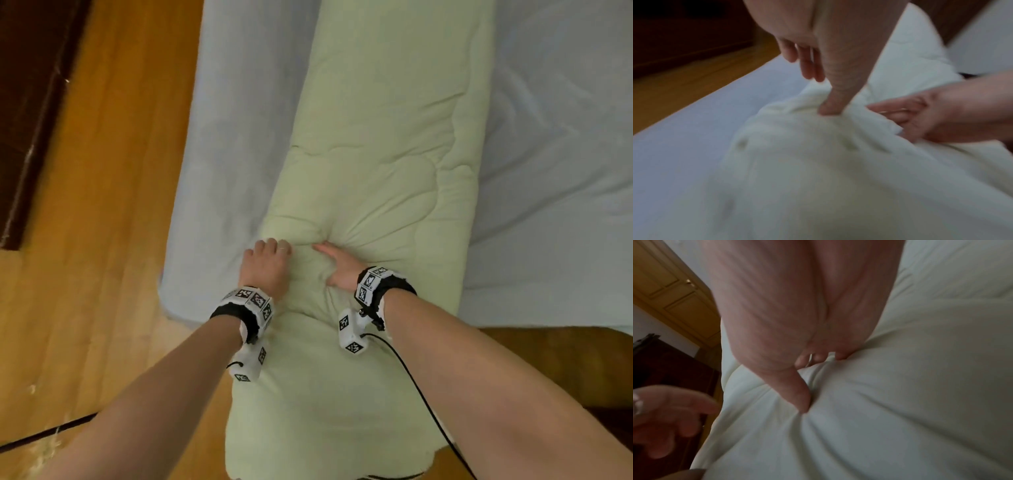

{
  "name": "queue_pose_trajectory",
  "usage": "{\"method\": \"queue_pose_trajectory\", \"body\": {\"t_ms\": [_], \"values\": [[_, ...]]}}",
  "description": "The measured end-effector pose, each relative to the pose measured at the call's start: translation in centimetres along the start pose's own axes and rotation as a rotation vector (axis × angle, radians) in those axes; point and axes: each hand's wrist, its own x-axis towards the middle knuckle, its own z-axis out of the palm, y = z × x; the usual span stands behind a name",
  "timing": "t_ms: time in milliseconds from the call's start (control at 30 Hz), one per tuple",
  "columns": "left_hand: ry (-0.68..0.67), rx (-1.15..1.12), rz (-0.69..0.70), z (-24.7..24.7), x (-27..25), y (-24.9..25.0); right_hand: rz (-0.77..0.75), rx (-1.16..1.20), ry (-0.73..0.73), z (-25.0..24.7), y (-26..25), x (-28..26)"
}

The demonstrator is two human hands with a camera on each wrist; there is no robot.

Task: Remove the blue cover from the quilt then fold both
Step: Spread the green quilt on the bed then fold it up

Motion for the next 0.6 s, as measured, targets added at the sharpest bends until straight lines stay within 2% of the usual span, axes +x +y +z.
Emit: {"method": "queue_pose_trajectory", "body": {"t_ms": [33,100,133,200,300,367,433,467,500,600], "values": [[-0.135,-0.053,0.093,-0.4,-0.4,0.9,-0.003,0.018,0.022,-0.2,0.0,-0.8],[-0.421,-0.162,0.131,0.0,-1.2,2.2,0.008,0.079,0.056,-0.8,0.3,-2.9],[-0.506,-0.147,0.136,0.4,-1.7,2.8,0.007,0.138,0.076,-1.1,0.6,-4.4],[-0.578,-0.048,0.154,1.3,-2.7,4.0,0.041,0.321,0.166,-1.3,2.2,-8.0],[-0.588,0.137,0.126,2.7,-4.4,6.2,0.231,0.447,0.456,0.2,7.7,-15.0],[-0.551,0.277,0.075,3.5,-5.9,8.1,0.497,0.476,0.583,3.6,13.9,-19.7],[-0.460,0.421,0.053,3.9,-7.6,10.1,0.809,0.646,0.599,7.9,19.2,-23.9],[-0.412,0.519,0.087,3.8,-8.6,11.3,0.917,0.759,0.575,10.4,21.4,-25.4],[-0.390,0.617,0.151,3.8,-9.8,12.7,0.960,0.859,0.538,12.8,22.9,-26.5],[-0.392,0.843,0.475,4.7,-12.3,16.7,0.913,1.120,0.453,17.2,25.3,-26.3]]}}
